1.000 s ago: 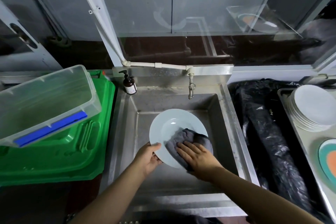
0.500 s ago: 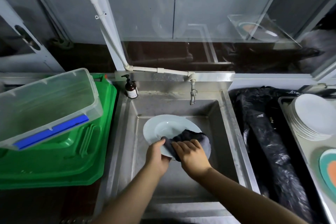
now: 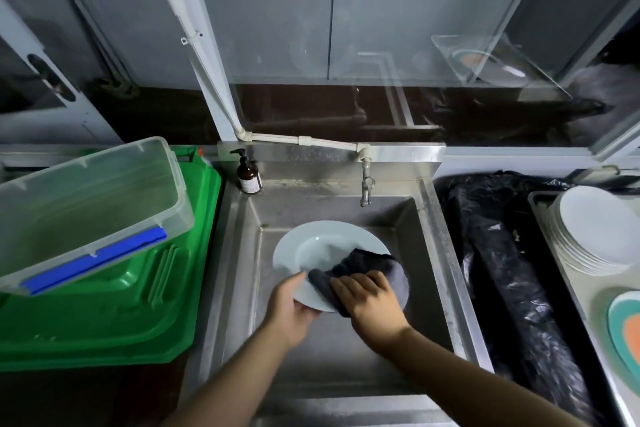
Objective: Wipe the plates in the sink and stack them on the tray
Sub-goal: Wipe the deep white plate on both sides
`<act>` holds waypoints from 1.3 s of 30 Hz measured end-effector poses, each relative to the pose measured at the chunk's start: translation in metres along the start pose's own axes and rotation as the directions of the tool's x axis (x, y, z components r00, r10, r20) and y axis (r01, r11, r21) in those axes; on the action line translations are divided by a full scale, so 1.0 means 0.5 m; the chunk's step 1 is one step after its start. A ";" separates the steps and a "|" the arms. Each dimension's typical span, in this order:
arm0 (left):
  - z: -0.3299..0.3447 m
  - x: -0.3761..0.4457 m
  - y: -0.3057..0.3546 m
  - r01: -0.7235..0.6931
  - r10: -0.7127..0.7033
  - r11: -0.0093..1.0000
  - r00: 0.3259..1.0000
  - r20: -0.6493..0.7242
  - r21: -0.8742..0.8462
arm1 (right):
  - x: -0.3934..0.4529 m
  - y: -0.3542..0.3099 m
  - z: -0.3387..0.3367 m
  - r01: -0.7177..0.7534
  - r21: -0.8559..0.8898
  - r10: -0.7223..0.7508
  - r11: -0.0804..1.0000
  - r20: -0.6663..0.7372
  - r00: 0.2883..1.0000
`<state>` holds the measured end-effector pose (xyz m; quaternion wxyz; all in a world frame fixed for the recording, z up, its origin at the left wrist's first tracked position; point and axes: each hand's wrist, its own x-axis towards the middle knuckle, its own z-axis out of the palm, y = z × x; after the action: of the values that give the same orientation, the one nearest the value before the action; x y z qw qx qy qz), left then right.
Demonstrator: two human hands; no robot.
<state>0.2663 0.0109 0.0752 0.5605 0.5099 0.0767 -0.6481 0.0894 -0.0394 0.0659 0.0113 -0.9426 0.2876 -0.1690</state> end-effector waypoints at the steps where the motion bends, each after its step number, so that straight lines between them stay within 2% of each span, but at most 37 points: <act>1: 0.018 -0.004 -0.026 0.007 -0.007 0.999 1.000 -0.012 -0.050 | 0.008 -0.015 0.004 -0.070 0.002 0.070 0.998 0.025 0.997; 3: 0.047 -0.003 -0.058 -0.002 -0.006 0.994 0.998 -0.068 -0.106 | 0.019 -0.042 0.011 -0.172 0.025 0.170 0.985 0.089 0.982; 6: 0.047 0.005 -0.048 0.033 -0.045 0.994 0.991 -0.126 -0.101 | 0.007 -0.053 0.018 -0.170 0.101 0.156 0.980 0.132 0.979; 10: -0.014 0.008 0.026 0.091 -0.082 0.992 0.991 -0.102 0.090 | -0.050 0.039 0.014 0.076 0.156 -0.094 0.985 0.115 0.989; 13: -0.041 0.011 0.078 0.107 -0.100 0.974 0.994 -0.045 0.200 | -0.070 0.085 0.006 0.197 0.071 -0.201 0.978 0.051 0.978; 17: -0.004 -0.018 0.027 0.001 0.001 1.000 0.997 -0.077 0.029 | -0.034 0.031 -0.001 0.105 0.003 -0.105 0.994 -0.023 0.994; 19: 0.026 -0.028 -0.027 -0.002 -0.007 0.992 0.997 -0.073 -0.123 | -0.013 -0.007 0.003 0.010 0.002 -0.010 1.000 -0.006 1.000; 21: 0.057 -0.037 -0.052 0.010 -0.029 0.981 0.995 -0.098 -0.192 | -0.003 -0.040 0.012 -0.085 0.027 0.083 0.996 0.051 0.995; 24: 0.047 -0.035 -0.035 0.021 -0.036 0.995 0.986 -0.162 -0.094 | -0.007 -0.057 0.013 -0.102 0.084 0.094 0.991 0.094 0.991; 27: -0.015 -0.024 0.026 0.050 -0.037 0.994 0.992 -0.121 0.102 | -0.029 -0.015 0.006 0.060 0.127 -0.068 0.990 0.065 0.996; 29: -0.054 -0.008 0.076 0.043 -0.035 0.977 0.999 -0.039 0.210 | -0.049 0.029 0.005 0.193 0.096 -0.197 0.977 0.040 0.980; 31: -0.067 0.002 0.105 0.039 -0.034 0.963 0.999 -0.022 0.266 | -0.056 0.056 0.005 0.245 0.043 -0.246 0.968 0.018 0.969; 35: -0.034 -0.011 0.036 -0.031 0.034 0.999 0.997 -0.062 0.041 | -0.018 0.005 0.003 0.134 -0.025 -0.135 0.991 -0.047 0.990; 37: 0.006 -0.025 -0.023 -0.011 0.006 0.992 0.999 -0.044 -0.123 | 0.004 -0.033 0.010 0.010 -0.007 -0.010 1.000 0.002 1.000; 39: 0.040 -0.031 -0.052 0.037 -0.051 0.979 0.996 -0.067 -0.198 | 0.014 -0.058 0.019 -0.111 0.025 0.108 0.993 0.110 0.988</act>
<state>0.2316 0.0167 0.0838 0.5906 0.4730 0.1717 -0.6309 0.1137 -0.0198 0.0627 0.0509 -0.9328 0.3354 -0.1213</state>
